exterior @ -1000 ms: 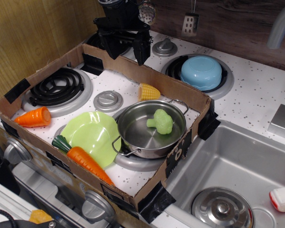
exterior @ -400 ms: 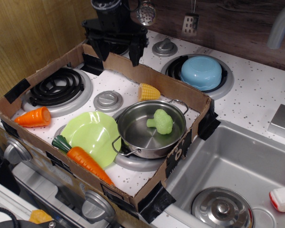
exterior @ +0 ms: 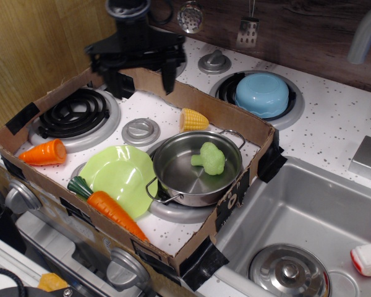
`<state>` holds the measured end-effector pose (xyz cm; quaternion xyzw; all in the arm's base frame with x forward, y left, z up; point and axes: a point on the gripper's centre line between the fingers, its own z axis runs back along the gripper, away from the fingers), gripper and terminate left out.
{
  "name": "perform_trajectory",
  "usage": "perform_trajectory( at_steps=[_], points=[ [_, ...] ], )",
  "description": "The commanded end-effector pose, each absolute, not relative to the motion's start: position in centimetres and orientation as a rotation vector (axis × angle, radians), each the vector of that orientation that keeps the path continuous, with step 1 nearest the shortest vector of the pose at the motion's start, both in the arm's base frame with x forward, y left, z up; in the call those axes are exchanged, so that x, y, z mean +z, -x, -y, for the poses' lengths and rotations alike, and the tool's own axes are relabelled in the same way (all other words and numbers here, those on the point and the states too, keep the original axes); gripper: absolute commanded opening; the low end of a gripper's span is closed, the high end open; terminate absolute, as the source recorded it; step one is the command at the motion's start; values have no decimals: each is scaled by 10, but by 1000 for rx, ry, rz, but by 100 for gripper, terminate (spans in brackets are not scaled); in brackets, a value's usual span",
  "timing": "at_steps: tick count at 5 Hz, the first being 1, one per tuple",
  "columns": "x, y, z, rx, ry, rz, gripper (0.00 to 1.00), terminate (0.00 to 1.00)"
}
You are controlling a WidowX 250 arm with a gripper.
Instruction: Take carrot off plate
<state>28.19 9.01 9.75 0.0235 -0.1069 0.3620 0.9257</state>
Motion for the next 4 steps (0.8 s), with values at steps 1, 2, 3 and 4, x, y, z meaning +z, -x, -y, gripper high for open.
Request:
perform_trajectory(
  at_steps=[1, 2, 3, 4],
  points=[
    [107, -253, -73, 1230, 8, 193, 100, 0],
    [98, -245, -69, 1470, 4, 160, 100, 0],
    [84, -240, -69, 1600, 2, 139, 100, 0],
    [73, -233, -68, 1649, 5, 177, 100, 0]
  ],
)
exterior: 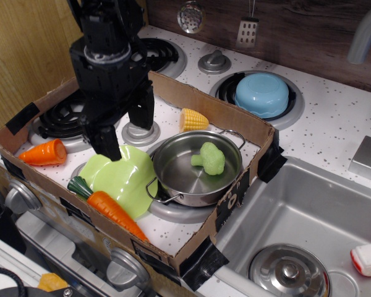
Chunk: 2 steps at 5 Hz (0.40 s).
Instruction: Take carrot off plate
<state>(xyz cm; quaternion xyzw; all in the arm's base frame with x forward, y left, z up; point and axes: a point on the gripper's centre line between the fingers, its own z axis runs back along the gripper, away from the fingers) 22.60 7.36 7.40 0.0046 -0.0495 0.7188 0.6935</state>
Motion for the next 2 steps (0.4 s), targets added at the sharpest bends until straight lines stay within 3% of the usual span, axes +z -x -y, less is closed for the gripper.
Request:
perform_trajectory(
  at_steps=[1, 2],
  points=[
    [60, -225, -72, 1667, -42, 202, 100, 0],
    [51, -218, -76, 1643, -98, 210, 100, 0]
  ],
)
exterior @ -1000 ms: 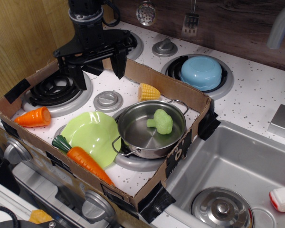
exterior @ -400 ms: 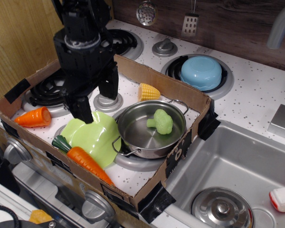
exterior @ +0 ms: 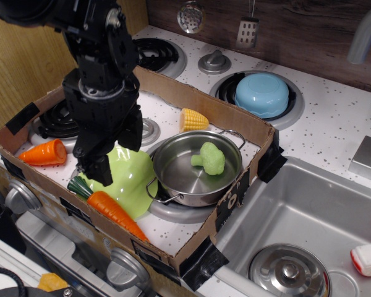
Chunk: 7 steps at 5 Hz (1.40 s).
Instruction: Take carrot off plate
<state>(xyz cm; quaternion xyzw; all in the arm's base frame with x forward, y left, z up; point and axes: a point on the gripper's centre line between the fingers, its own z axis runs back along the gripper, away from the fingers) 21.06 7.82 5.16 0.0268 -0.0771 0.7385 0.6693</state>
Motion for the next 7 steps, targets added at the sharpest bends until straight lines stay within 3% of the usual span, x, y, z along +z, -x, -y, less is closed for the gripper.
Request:
perform_trajectory(
  at_steps=[1, 4, 6, 7],
  points=[
    [49, -214, -79, 1630, -122, 220, 100, 0],
    [24, -207, -81, 1649, -65, 271, 100, 0],
    [21, -212, -84, 1642, -39, 322, 100, 0],
    [23, -210, -89, 1648, -25, 345, 0, 0]
  ],
)
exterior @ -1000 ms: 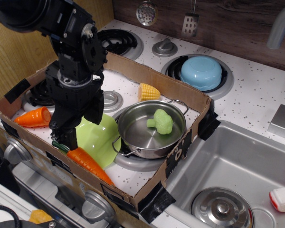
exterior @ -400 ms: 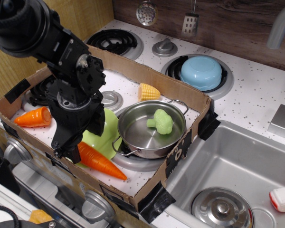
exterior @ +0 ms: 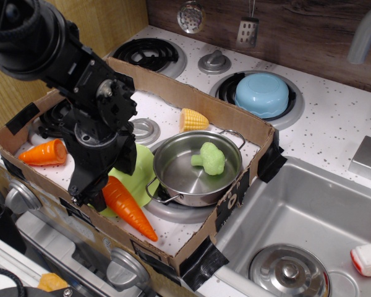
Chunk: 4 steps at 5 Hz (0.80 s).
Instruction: Take carrot off plate
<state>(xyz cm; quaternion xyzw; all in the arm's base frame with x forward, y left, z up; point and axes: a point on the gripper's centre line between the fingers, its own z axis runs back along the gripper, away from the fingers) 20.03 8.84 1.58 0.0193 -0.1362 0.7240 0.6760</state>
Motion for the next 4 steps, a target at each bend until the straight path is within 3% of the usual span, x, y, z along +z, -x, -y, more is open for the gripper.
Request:
perform_trajectory(
  at_steps=[1, 2, 4],
  points=[
    [23, -208, -92, 1635, -1, 321, 0, 0],
    [26, -210, -96, 1595, 28, 230, 0, 0],
    [71, -253, -108, 1496, -26, 215, 0, 0]
  ],
)
